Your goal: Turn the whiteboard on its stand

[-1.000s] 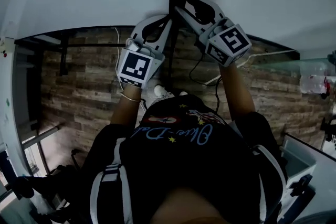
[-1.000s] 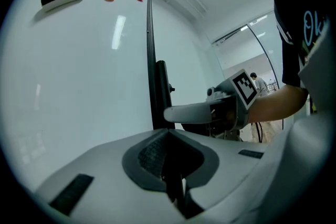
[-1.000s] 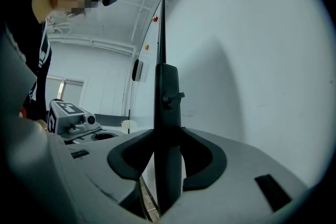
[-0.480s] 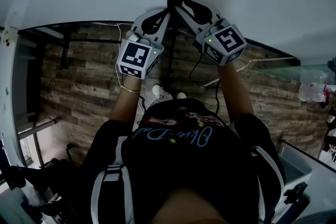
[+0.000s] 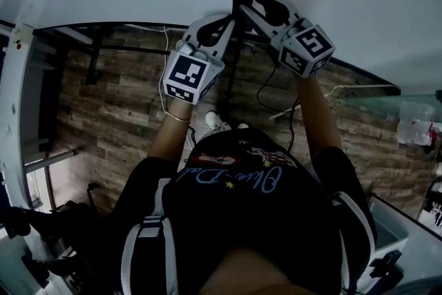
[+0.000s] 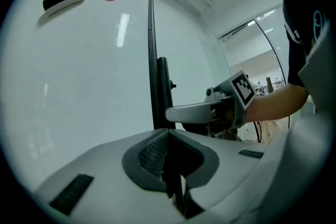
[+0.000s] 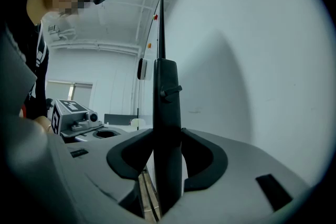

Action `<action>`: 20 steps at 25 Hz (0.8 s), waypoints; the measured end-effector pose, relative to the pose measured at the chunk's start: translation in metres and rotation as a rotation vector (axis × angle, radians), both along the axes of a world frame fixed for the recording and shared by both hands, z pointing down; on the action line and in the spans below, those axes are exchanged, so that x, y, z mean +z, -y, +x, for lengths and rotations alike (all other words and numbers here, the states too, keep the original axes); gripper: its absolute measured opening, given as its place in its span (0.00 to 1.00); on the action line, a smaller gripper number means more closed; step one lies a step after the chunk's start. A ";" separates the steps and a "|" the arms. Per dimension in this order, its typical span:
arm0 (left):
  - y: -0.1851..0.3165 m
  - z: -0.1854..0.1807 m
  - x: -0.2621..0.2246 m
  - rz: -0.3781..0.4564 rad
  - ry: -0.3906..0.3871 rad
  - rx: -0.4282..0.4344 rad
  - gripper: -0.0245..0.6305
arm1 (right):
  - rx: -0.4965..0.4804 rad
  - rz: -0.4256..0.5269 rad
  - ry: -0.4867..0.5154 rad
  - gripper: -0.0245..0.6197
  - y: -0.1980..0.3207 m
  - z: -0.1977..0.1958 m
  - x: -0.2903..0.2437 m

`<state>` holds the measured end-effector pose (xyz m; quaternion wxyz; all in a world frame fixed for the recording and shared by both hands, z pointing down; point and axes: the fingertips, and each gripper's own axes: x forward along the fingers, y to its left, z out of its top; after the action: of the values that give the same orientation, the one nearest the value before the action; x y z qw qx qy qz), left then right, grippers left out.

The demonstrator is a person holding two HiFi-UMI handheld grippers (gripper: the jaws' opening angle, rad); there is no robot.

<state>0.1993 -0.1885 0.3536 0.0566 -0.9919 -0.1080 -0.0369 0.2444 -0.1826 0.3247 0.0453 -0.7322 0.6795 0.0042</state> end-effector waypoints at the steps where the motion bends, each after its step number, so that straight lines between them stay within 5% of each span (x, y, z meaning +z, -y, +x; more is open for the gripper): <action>1: 0.000 -0.002 0.001 -0.001 0.003 -0.001 0.06 | -0.001 -0.004 -0.007 0.32 0.000 0.000 0.000; 10: 0.003 -0.011 0.003 0.000 0.013 0.003 0.06 | -0.035 -0.014 -0.039 0.38 0.009 -0.003 0.000; 20: 0.003 -0.011 0.001 0.006 0.008 -0.006 0.06 | -0.047 -0.032 -0.024 0.32 0.010 0.000 -0.001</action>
<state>0.1881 -0.1915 0.3547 0.0590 -0.9918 -0.1053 -0.0416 0.2439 -0.1926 0.3237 0.0257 -0.7164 0.6972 0.0012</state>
